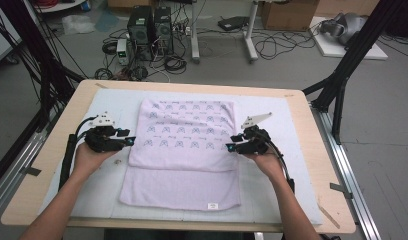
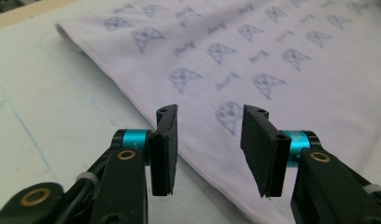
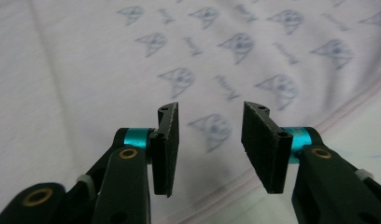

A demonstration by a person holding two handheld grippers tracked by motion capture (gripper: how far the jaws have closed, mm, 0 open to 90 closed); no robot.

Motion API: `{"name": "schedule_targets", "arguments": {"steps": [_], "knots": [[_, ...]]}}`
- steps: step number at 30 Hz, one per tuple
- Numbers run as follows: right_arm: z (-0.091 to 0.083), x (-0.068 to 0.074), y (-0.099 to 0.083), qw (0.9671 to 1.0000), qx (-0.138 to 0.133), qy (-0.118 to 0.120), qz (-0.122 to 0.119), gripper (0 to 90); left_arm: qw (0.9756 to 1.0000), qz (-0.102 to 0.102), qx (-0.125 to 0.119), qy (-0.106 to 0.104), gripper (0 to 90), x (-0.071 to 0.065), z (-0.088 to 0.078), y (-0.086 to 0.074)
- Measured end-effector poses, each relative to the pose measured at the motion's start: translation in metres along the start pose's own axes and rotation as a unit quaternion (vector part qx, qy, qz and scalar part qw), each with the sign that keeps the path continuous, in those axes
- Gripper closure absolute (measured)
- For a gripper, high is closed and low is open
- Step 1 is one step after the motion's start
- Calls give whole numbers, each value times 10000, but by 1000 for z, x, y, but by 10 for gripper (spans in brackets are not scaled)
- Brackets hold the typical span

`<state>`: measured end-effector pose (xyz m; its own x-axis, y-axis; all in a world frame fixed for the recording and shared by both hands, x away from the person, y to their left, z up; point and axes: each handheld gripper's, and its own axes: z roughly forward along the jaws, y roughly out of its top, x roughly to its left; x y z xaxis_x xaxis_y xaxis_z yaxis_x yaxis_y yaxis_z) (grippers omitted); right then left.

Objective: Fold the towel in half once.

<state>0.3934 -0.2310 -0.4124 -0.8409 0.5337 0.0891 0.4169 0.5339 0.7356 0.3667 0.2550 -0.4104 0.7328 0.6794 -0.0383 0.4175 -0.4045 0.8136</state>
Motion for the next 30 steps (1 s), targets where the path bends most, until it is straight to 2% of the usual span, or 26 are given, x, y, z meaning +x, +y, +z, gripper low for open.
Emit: {"name": "schedule_targets", "arguments": {"steps": [3, 5, 6, 8, 11, 13, 14, 15, 17, 18, 21, 22, 24, 27, 30], "knots": [[-3, 10, -14, 9999, -111, 109, 8, 582, 9999, 107, 50, -108, 588, -10, -1, -8], [-4, 16, -18, 9998, 117, 183, -21, 575, 9996, 206, 91, -193, 613, -17, -2, -13], [-5, 19, -19, 9998, 86, 168, -64, 581, 9995, 215, 100, -216, 613, -20, -1, -15], [-9, 27, -23, 9995, -164, 42, -249, 585, 9992, 272, 131, -267, 613, -26, 0, -20], [-10, 30, -32, 9995, -240, 44, -184, 576, 9989, 338, 194, -273, 608, -31, 2, -23], [-7, 31, -37, 9996, -180, 4, -202, 554, 9990, 271, 224, -266, 609, -32, 3, -25], [-5, 32, -38, 9998, -77, 10, -175, 551, 9987, 289, 323, -271, 608, -31, 5, -26], [-4, 32, -38, 9998, -49, 21, -201, 551, 9980, 324, 483, -248, 609, -32, 8, -28], [1, 31, -39, 9998, -8, 31, -184, 558, 9972, 449, 555, -241, 630, -35, 11, -31], [6, 31, -40, 9998, 77, 116, -141, 571, 9971, 489, 529, -233, 668, -37, 11, -32], [8, 35, -43, 9994, -50, -47, -348, 704, 9967, 596, 494, -255, 823, -39, 12, -32], [8, 36, -44, 9995, -95, -15, -316, 751, 9967, 604, 490, -228, 857, -40, 12, -32], [7, 36, -45, 9995, -110, 91, -274, 837, 9971, 534, 495, -227, 871, -39, 12, -31], [7, 34, -45, 9996, -121, 143, -198, 863, 9975, 480, 457, -245, 881, -38, 9, -30], [2, 34, -42, 9994, -188, 157, -245, 872, 9985, 365, 283, -280, 882, -37, 1, -26]]}}
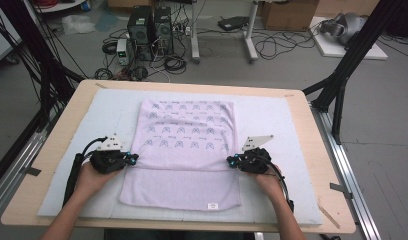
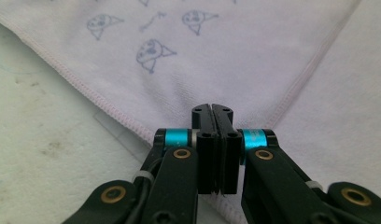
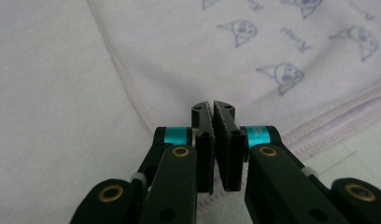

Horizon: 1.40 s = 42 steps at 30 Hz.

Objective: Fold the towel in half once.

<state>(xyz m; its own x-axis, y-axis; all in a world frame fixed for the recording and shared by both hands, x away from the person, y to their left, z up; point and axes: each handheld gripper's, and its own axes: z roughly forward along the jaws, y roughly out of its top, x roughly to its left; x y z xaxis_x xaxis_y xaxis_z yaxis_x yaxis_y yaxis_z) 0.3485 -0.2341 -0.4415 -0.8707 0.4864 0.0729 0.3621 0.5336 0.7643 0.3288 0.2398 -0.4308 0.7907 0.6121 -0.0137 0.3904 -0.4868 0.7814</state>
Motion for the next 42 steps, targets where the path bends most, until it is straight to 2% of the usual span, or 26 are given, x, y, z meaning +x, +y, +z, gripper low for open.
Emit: {"name": "schedule_targets", "arguments": {"steps": [5, 7, 11, 15, 18, 19, 20, 21, 23, 26, 29, 30, 33, 35, 37, 38, 39, 42], "knots": [[-15, -3, 15, 9996, -276, 28, -76, 873, 9997, -66, -224, -62, 882, 3, -16, 14], [-20, -3, 21, 9996, -267, -1, -135, 873, 9994, -36, -338, -63, 882, 2, -26, 22], [-40, 9, 31, 9980, -573, -18, -269, 873, 9986, 83, -520, -41, 882, -7, -47, 32], [-54, 29, 28, 9978, -533, 85, -398, 873, 9984, 177, -525, -98, 882, -22, -62, 23], [-60, 44, 16, 9975, -488, 245, -442, 870, 9981, 243, -488, -279, 877, -37, -70, 7], [-61, 48, 11, 9973, -506, 342, -414, 854, 9983, 242, -446, -279, 857, -40, -70, 1], [-59, 51, 6, 9971, -488, 413, -413, 796, 9985, 234, -385, -307, 799, -42, -69, -4], [-57, 53, 3, 9976, -414, 375, -416, 711, 9987, 203, -316, -339, 740, -43, -66, -9], [-48, 53, -2, 9980, -296, 439, -338, 679, 9990, 158, -214, -368, 675, -42, -58, -14], [-33, 53, -5, 9981, -159, 459, -382, 634, 9989, 142, -79, -430, 665, -42, -46, -18], [-19, 52, -5, 9973, 136, 475, -552, 604, 9984, 147, 97, -540, 665, -42, -33, -22], [-15, 50, -6, 9974, 202, 461, -524, 601, 9983, 138, 134, -557, 665, -42, -30, -23], [-10, 46, -9, 9974, 260, 503, -450, 620, 9972, 233, 353, -610, 678, -46, -21, -27], [-6, 46, -12, 9971, 339, 537, -423, 662, 9974, 273, 300, -602, 761, -47, -20, -29], [-5, 46, -14, 9977, 255, 495, -390, 765, 9972, 278, 324, -614, 854, -47, -20, -28], [-6, 45, -13, 9975, 261, 539, -363, 831, 9972, 245, 332, -630, 870, -46, -20, -28], [-6, 45, -13, 9972, 252, 579, -393, 860, 9972, 247, 327, -618, 876, -46, -21, -27], [-9, 46, -11, 9972, 209, 577, -427, 872, 9977, 208, 260, -585, 881, -45, -25, -25]]}}
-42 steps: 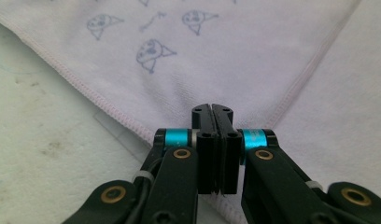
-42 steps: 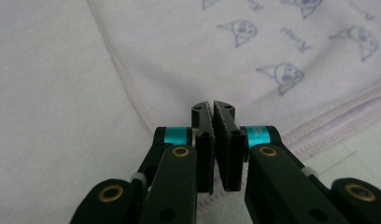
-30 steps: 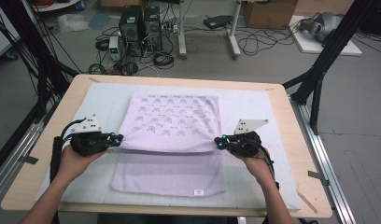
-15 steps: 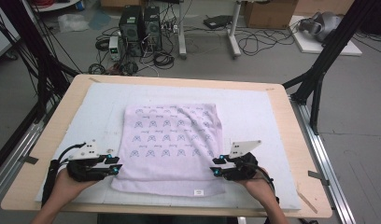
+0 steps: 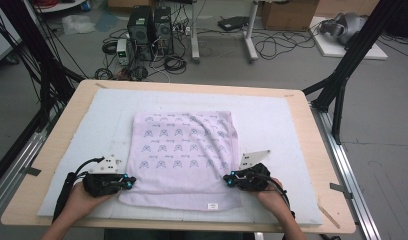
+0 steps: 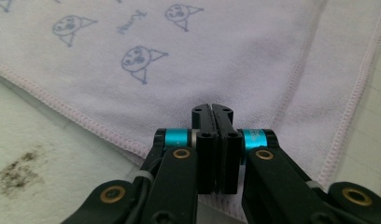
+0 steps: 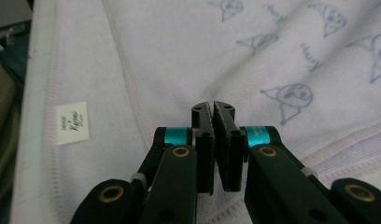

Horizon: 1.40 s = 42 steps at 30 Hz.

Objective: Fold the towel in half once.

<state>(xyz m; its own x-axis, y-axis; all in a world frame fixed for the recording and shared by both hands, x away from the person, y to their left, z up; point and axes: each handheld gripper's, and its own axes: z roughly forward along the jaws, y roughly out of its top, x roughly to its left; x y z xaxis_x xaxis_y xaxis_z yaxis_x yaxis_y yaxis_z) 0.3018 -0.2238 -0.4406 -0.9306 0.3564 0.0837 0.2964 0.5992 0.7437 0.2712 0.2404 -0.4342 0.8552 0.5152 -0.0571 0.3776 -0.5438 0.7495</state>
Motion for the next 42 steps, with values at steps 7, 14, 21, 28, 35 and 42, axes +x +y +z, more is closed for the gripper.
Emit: {"name": "schedule_targets", "arguments": {"steps": [7, 14, 21, 28, 35, 42], "knots": [[-30, 14, 16, 9990, -403, 23, -216, 875, 9994, 101, -322, 41, 883, -6, -29, 12], [-34, 34, 2, 9984, -317, 413, -197, 843, 9999, 61, -75, -142, 854, -19, -27, -7], [-13, 32, -9, 9990, -73, 439, -73, 665, 9996, 39, 150, -250, 654, -23, -9, -11], [-5, 27, -14, 9990, 21, 450, 11, 709, 9988, -75, -75, -482, 877, -16, -15, -5], [-5, 30, -14, 9988, 31, 482, -18, 725, 9982, -140, -350, -474, 893, -12, -40, -2], [-13, 24, -6, 9995, -106, 297, -11, 691, 9986, -85, -38, -522, 714, -15, -21, -10]]}}
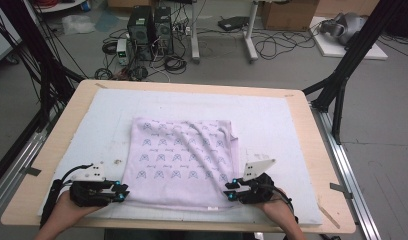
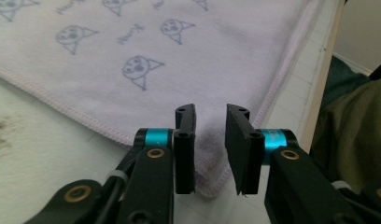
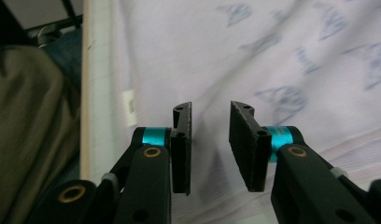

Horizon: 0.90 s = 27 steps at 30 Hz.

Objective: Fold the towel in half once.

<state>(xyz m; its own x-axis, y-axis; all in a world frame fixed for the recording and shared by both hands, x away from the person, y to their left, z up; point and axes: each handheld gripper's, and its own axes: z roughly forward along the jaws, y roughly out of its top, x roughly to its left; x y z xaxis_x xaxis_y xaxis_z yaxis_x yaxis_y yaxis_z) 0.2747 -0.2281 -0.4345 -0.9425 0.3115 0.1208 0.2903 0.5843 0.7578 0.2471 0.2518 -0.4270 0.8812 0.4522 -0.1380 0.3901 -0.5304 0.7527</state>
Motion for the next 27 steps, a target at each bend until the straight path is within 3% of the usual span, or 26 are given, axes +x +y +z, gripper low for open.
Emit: {"name": "schedule_targets", "arguments": {"steps": [3, 5, 8, 11, 14, 17, 21, 24, 27], "knots": [[-5, -12, 10, 9996, -104, -246, 37, 684, 10000, -2, -30, 74, 697, 4, 4, 6], [-6, -28, 21, 9989, -123, -445, 102, 677, 9999, -9, -77, 154, 683, 11, 6, 12], [-2, -47, 34, 9985, -70, -513, 159, 641, 9996, -4, -115, 270, 654, 24, 12, 23], [6, -68, 48, 9978, 17, -648, 122, 613, 9988, -69, -171, 459, 641, 44, 20, 38], [8, -93, 59, 9962, 44, -809, 309, 601, 9963, -233, -280, 782, 658, 67, 26, 54], [8, -120, 68, 9937, 45, -973, 554, 570, 9928, -568, -431, 965, 692, 95, 32, 68], [10, -157, 82, 9887, 143, -1308, 711, 541, 9853, -793, -542, 1413, 683, 129, 38, 83], [15, -183, 88, 9847, 249, -1420, 978, 497, 9812, -963, -470, 1607, 626, 151, 41, 94], [24, -200, 87, 9814, 246, -1412, 1278, 462, 9734, -1335, -474, 1801, 497, 172, 46, 99]]}}
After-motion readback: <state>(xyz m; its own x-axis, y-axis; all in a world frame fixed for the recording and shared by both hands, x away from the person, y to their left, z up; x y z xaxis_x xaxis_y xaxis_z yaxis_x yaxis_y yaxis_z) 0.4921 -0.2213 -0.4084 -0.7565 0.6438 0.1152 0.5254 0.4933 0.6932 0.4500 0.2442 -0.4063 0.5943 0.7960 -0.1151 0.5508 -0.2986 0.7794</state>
